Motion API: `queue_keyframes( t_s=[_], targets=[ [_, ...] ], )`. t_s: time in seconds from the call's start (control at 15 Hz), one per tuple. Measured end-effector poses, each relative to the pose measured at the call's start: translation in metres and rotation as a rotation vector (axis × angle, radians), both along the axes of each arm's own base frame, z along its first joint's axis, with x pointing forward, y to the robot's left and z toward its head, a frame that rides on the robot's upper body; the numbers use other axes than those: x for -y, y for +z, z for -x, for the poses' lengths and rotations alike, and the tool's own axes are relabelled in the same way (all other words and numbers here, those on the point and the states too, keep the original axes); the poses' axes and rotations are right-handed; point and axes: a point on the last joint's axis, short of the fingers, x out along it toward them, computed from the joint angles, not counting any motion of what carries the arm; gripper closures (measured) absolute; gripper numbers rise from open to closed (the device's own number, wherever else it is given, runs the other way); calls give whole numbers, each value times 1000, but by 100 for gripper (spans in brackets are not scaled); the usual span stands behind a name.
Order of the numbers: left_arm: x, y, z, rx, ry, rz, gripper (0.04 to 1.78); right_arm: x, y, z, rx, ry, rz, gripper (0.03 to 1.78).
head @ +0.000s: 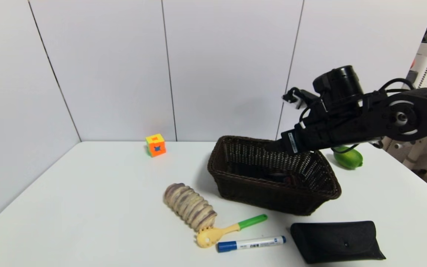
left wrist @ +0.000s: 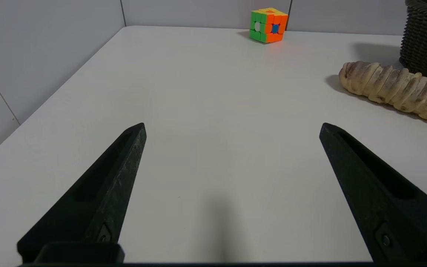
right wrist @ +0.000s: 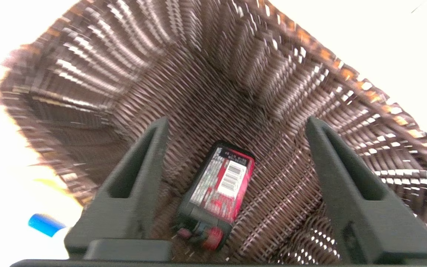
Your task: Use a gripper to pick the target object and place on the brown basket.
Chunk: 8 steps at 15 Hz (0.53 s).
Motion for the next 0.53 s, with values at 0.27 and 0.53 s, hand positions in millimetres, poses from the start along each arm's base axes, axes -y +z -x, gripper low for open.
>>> queue_keyframes(
  t_s=[0.27, 0.53],
  targets=[
    [0, 0, 0, 1, 0, 0, 13, 23, 53, 45, 145, -18, -59, 33],
    [0, 0, 0, 0, 0, 0, 13, 67, 80, 122, 254, -40, -106, 24]
  ],
)
